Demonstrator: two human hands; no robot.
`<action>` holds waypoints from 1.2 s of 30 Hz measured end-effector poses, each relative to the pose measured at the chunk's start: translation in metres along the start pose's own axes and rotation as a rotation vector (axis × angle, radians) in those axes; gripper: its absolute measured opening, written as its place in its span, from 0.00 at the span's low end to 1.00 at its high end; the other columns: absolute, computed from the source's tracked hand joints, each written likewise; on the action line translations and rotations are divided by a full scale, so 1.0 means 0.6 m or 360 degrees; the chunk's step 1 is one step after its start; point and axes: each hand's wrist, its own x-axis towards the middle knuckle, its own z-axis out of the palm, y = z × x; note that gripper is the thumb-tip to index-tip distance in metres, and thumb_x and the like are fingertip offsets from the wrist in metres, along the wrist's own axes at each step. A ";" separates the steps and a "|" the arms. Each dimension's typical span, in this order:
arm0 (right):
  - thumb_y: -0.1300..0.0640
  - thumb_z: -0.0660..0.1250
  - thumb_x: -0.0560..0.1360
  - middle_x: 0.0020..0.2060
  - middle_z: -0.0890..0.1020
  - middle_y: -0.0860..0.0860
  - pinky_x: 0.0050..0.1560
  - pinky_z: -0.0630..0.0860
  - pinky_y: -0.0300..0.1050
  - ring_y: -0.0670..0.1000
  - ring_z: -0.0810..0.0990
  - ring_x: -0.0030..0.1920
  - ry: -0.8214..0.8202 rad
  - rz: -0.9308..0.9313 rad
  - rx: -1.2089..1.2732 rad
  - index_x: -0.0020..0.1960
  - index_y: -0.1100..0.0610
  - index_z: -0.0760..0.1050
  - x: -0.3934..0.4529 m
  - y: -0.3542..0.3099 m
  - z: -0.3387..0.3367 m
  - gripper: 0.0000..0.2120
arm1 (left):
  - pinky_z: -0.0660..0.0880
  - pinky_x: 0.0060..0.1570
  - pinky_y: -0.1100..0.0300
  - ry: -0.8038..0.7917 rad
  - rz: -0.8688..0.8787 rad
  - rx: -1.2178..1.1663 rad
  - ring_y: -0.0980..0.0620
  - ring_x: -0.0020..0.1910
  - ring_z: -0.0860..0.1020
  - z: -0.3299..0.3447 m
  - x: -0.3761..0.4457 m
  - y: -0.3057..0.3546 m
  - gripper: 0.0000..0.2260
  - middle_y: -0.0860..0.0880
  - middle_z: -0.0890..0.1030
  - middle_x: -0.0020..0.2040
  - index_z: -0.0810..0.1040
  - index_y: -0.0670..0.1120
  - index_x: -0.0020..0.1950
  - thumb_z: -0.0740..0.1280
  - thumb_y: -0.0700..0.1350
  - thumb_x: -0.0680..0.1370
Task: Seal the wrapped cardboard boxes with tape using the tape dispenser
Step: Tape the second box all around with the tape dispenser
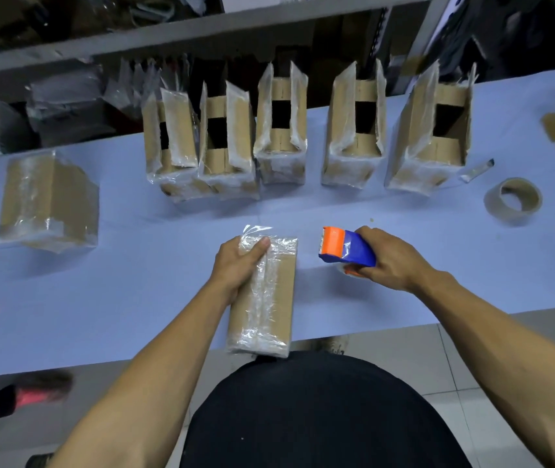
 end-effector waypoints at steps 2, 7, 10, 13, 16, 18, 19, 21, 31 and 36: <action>0.40 0.73 0.71 0.47 0.78 0.49 0.41 0.74 0.47 0.53 0.77 0.43 0.0011 0.0063 -0.0092 0.55 0.51 0.69 -0.004 0.002 0.002 0.22 | 0.81 0.54 0.40 -0.0005 0.0001 0.0016 0.46 0.46 0.86 -0.001 0.001 0.001 0.22 0.48 0.87 0.44 0.84 0.48 0.48 0.75 0.65 0.66; 0.50 0.69 0.71 0.48 0.78 0.55 0.40 0.66 0.46 0.59 0.78 0.46 0.0147 0.0057 -0.0679 0.58 0.56 0.70 0.039 -0.080 0.015 0.19 | 0.81 0.54 0.41 0.0004 0.0028 0.0021 0.48 0.46 0.86 0.001 0.002 -0.002 0.19 0.50 0.87 0.45 0.84 0.52 0.48 0.75 0.65 0.67; 0.57 0.69 0.69 0.46 0.78 0.56 0.41 0.62 0.47 0.58 0.78 0.44 0.0205 0.0085 -0.1082 0.57 0.57 0.70 0.065 -0.131 0.014 0.18 | 0.81 0.54 0.44 0.0063 0.0063 0.0030 0.51 0.46 0.86 0.003 0.001 -0.001 0.20 0.53 0.87 0.45 0.84 0.52 0.49 0.74 0.65 0.67; 0.60 0.68 0.70 0.48 0.79 0.55 0.43 0.62 0.47 0.57 0.79 0.47 0.0139 0.0130 -0.1224 0.55 0.57 0.71 0.084 -0.174 0.024 0.15 | 0.82 0.54 0.46 0.0079 0.0087 0.0061 0.53 0.46 0.85 0.006 0.001 -0.001 0.19 0.55 0.87 0.45 0.83 0.52 0.50 0.74 0.65 0.68; 0.60 0.69 0.70 0.50 0.77 0.56 0.46 0.66 0.48 0.58 0.78 0.49 0.0155 0.0321 -0.1120 0.57 0.57 0.70 0.083 -0.162 0.031 0.16 | 0.81 0.56 0.45 0.0137 0.0040 0.0024 0.50 0.49 0.85 0.008 -0.005 -0.003 0.24 0.54 0.87 0.48 0.83 0.52 0.52 0.73 0.68 0.66; 0.60 0.68 0.70 0.50 0.76 0.57 0.47 0.68 0.50 0.59 0.77 0.49 0.0282 0.0462 -0.1048 0.58 0.59 0.69 0.075 -0.134 0.036 0.18 | 0.79 0.59 0.46 0.0143 0.0040 0.0023 0.50 0.54 0.83 0.009 -0.007 -0.004 0.28 0.53 0.85 0.54 0.81 0.53 0.58 0.72 0.69 0.66; 0.61 0.67 0.71 0.50 0.75 0.58 0.47 0.68 0.51 0.60 0.76 0.49 0.0315 0.0520 -0.0991 0.60 0.60 0.68 0.072 -0.125 0.043 0.19 | 0.77 0.63 0.46 0.0106 0.0030 0.0014 0.50 0.60 0.81 0.010 -0.009 -0.004 0.32 0.52 0.83 0.60 0.78 0.54 0.64 0.70 0.70 0.66; 0.61 0.65 0.72 0.56 0.73 0.61 0.51 0.67 0.53 0.62 0.73 0.53 0.0220 0.0572 -0.0835 0.71 0.63 0.62 0.073 -0.120 0.069 0.29 | 0.72 0.69 0.46 0.0028 -0.0006 -0.0032 0.49 0.68 0.75 0.009 -0.012 -0.005 0.37 0.51 0.75 0.71 0.69 0.53 0.74 0.66 0.69 0.69; 0.63 0.61 0.79 0.45 0.82 0.53 0.50 0.69 0.49 0.54 0.77 0.47 0.0588 0.0419 0.0648 0.51 0.57 0.81 0.068 -0.169 0.108 0.10 | 0.78 0.55 0.59 0.0385 0.0183 -0.0181 0.59 0.52 0.81 -0.001 -0.013 -0.022 0.07 0.58 0.83 0.51 0.80 0.54 0.55 0.71 0.50 0.78; 0.53 0.66 0.78 0.42 0.82 0.41 0.48 0.74 0.39 0.40 0.78 0.42 0.0627 0.0456 0.1321 0.47 0.50 0.80 0.070 -0.244 0.101 0.05 | 0.79 0.50 0.51 0.0472 0.0235 -0.0427 0.56 0.43 0.80 -0.001 -0.023 0.007 0.01 0.57 0.83 0.42 0.80 0.53 0.44 0.70 0.49 0.76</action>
